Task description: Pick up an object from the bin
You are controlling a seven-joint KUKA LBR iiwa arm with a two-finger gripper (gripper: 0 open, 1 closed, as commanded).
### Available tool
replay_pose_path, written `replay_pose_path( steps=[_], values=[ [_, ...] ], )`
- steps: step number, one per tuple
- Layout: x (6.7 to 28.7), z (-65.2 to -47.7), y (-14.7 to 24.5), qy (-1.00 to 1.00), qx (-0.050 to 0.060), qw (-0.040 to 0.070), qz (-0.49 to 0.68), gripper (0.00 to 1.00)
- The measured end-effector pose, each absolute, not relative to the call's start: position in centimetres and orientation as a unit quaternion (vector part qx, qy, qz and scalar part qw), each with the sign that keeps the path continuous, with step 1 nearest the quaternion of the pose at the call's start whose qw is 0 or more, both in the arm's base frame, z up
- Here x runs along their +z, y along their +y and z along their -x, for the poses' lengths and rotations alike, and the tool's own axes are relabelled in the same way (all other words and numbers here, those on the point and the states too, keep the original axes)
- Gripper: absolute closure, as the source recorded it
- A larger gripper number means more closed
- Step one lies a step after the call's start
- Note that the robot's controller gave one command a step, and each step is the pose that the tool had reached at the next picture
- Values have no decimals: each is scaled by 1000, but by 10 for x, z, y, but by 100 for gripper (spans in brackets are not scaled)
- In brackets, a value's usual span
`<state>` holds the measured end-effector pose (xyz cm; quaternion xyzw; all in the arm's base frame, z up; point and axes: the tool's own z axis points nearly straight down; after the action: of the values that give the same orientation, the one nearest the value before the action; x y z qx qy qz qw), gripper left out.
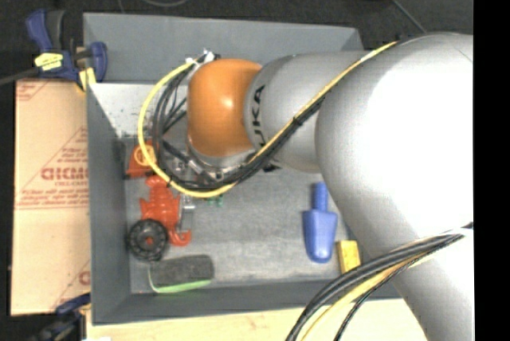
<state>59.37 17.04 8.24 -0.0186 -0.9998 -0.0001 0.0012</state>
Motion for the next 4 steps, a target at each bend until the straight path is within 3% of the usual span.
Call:
replay_pose_path(
  steps=[1,2,3,4],
  values=[
    [110,-600,190,-989,-1,-1,151,0],
    [116,-590,204,-999,0,-1,33,0],
    [148,-577,171,-999,0,1,-44,0],
    [121,-575,194,-999,0,-6,-34,0]
  ],
)
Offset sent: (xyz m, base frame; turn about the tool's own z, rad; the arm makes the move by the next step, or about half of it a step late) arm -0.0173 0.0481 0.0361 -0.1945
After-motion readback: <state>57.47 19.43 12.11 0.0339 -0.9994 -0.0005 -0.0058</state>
